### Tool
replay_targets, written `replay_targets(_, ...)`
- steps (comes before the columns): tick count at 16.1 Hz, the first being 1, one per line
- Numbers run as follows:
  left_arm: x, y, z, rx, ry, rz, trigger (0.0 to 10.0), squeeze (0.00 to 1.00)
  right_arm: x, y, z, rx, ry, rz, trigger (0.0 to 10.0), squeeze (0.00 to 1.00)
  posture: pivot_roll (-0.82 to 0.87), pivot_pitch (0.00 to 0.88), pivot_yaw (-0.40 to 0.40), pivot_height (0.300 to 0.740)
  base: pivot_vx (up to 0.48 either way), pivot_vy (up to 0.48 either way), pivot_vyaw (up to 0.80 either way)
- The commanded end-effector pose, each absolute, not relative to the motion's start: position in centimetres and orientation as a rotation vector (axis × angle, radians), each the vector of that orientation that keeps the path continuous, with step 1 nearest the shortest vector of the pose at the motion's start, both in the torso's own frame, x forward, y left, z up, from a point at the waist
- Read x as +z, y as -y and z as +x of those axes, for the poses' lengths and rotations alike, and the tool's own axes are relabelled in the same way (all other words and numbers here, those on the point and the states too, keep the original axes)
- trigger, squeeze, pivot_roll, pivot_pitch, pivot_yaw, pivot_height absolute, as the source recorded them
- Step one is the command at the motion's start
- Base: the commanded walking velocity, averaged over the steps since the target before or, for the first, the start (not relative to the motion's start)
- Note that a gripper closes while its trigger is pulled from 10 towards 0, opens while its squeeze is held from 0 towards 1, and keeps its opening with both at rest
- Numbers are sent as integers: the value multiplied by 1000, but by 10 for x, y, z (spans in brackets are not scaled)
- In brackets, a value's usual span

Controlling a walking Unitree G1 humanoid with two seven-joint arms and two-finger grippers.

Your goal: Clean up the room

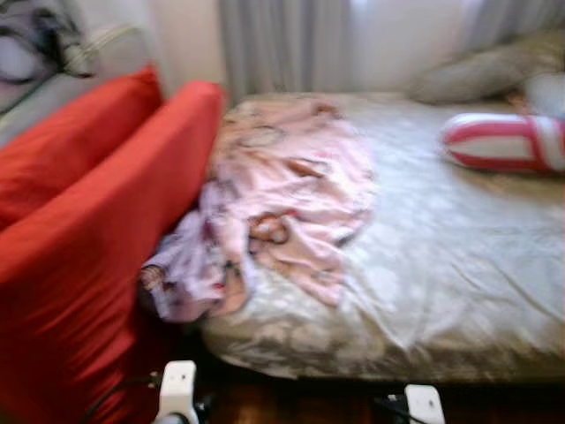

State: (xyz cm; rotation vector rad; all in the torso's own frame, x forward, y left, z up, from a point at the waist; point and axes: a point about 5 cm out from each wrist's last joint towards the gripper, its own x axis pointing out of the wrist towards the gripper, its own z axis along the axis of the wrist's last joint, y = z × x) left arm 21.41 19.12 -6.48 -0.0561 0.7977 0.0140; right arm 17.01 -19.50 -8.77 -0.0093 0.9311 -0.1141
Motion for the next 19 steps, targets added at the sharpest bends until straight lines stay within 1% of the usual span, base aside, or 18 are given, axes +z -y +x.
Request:
replay_targets(1,-67,-195,210,20,-816,-48,10000,0,-89,191,169,-109,-935,0,10000,0,-34,41,8,740,0,0,800)
replay_targets(6,-67,-193,210,16,-816,-51,10000,0,-89,191,168,-106,-938,-1,10000,0,-33,42,6,740,0,0,800)
replay_targets(7,-67,-193,210,16,-816,-51,10000,0,-89,191,168,-121,-932,20,10000,0,-33,41,6,740,0,0,0)
replay_targets(15,-69,-192,208,14,-822,-53,10000,0,-88,192,170,-130,-920,22,10000,0,-34,42,3,740,0,0,0)
replay_targets(19,-69,-192,208,16,-823,-56,10000,0,-87,192,171,-115,-915,15,10000,0,-34,44,2,740,264,0,0)
